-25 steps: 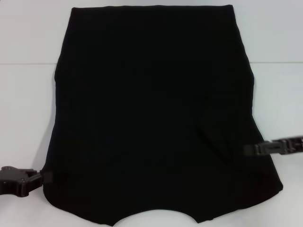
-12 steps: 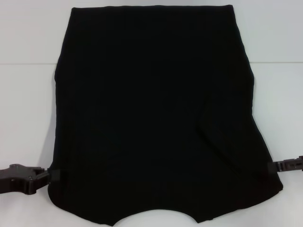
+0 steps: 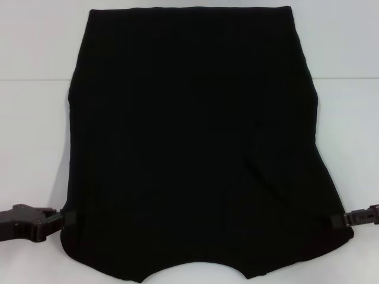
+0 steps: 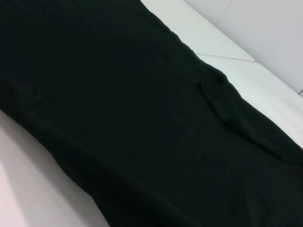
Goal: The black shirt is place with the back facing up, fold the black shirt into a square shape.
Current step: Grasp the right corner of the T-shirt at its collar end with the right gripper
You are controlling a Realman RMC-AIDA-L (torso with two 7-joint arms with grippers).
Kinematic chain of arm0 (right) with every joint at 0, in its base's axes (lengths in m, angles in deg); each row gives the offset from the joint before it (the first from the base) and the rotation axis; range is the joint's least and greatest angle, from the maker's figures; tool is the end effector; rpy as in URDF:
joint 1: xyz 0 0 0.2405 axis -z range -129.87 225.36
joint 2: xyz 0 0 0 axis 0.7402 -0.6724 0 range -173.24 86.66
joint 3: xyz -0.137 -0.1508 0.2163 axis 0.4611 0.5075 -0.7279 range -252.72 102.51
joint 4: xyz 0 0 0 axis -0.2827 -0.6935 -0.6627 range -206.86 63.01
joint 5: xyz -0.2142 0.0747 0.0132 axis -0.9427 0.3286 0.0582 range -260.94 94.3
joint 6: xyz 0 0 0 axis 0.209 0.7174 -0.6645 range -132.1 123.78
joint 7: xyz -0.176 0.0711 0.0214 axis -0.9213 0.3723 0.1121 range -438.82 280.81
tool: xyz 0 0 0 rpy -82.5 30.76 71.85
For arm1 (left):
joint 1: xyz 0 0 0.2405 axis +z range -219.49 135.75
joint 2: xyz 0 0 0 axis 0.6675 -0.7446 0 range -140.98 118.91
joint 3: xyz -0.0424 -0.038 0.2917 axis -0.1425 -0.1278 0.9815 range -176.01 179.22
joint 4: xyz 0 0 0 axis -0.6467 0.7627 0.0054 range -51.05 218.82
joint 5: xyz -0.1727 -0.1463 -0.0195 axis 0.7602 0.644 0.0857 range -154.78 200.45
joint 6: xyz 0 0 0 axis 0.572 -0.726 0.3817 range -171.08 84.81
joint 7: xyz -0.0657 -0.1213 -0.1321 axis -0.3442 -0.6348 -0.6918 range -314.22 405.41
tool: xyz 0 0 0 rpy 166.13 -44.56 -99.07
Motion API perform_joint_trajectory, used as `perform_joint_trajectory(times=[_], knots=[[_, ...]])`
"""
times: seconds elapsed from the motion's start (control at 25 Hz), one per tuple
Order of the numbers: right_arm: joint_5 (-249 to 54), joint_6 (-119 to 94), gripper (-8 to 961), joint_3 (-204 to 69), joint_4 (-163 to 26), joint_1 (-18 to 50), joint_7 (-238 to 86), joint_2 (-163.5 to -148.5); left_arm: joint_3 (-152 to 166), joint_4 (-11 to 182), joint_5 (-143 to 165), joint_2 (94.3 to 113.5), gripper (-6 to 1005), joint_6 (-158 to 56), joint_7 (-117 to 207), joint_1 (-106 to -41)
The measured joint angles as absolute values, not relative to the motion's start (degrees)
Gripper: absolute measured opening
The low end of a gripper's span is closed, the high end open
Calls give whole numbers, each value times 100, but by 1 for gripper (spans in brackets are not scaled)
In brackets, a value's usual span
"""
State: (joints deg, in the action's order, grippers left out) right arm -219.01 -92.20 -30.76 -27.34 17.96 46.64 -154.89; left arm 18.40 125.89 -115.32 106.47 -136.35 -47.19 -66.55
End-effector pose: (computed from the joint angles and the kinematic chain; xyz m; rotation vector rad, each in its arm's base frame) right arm 0.3664 0.3734 -0.0077 -2.4406 1.5711 0.0857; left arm -0.3905 0.3260 -0.0142 -2.4644 -1.2243 -0.4811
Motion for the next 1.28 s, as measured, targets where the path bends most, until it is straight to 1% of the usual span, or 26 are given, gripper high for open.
perform_joint_trajectory(times=[0.76, 1.28], knots=[[-22096, -9440, 830, -3081, -2776, 1667, 4715, -15662, 1839, 12589, -11533, 10647, 42, -13576, -4715, -6657], [-22190, -9579, 820, -3068, -2783, 1578, 4869, -15691, 1840, 12537, -11533, 10647, 45, -13495, -4676, -6677]])
